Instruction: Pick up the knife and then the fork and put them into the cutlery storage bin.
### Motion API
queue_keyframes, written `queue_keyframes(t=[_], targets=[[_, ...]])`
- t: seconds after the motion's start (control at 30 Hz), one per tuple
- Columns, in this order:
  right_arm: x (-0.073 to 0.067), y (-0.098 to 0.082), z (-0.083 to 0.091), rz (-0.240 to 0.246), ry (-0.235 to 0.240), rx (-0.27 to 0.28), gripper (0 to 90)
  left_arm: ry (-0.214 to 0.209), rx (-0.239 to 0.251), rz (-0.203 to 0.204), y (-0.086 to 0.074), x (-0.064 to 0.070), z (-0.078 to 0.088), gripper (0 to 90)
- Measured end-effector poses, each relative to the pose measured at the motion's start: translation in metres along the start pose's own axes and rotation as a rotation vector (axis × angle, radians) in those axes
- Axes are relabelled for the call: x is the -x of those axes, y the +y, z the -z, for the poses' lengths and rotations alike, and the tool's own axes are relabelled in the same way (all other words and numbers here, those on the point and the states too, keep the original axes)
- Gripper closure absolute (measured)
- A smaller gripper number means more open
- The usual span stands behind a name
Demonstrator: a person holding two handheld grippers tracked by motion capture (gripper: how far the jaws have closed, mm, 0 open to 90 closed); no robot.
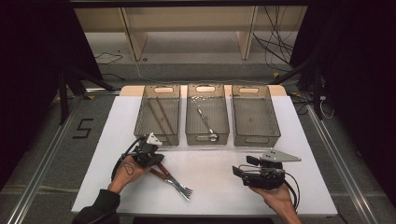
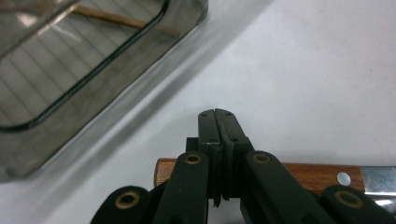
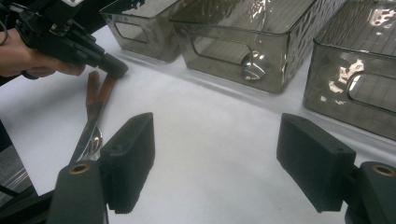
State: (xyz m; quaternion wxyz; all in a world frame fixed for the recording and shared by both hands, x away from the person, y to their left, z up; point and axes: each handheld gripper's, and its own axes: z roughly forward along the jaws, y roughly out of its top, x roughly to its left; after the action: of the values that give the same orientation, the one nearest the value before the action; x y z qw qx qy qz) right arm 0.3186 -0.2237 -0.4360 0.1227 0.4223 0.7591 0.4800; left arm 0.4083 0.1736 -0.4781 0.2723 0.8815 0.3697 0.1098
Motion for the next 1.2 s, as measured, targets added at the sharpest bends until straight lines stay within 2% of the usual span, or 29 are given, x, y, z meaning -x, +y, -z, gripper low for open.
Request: queue_keyframes(t=[0.27, 0.6, 0.77, 0.83, 1.07, 1.2], targets=[[0.000, 0.000, 0.002, 0.003, 0.000, -0.001, 28.6, -0.017, -0.035, 0.041, -0.019, 0.000, 0.014, 89.0], [-0.002, -0.001, 0.002, 0.004, 0.004, -0.012, 28.6, -0.030, -0.085, 0.064, -0.041, 0.009, 0.032, 88.9], [-0.002, -0.001, 0.002, 0.008, 0.004, -0.011, 28.6, -0.019, -0.106, 0.062, -0.047, 0.018, 0.038, 88.9], [-0.002, -0.001, 0.003, 0.006, 0.005, -0.011, 28.6, -0.019, -0.121, 0.048, -0.050, 0.020, 0.041, 88.9], [-0.002, -0.001, 0.003, 0.005, 0.005, -0.010, 28.6, -0.038, -0.159, 0.028, -0.055, 0.028, 0.046, 88.8], [-0.001, -0.001, 0.004, 0.004, 0.004, -0.008, 28.6, -0.044, -0.166, 0.019, -0.055, 0.030, 0.047, 88.8]])
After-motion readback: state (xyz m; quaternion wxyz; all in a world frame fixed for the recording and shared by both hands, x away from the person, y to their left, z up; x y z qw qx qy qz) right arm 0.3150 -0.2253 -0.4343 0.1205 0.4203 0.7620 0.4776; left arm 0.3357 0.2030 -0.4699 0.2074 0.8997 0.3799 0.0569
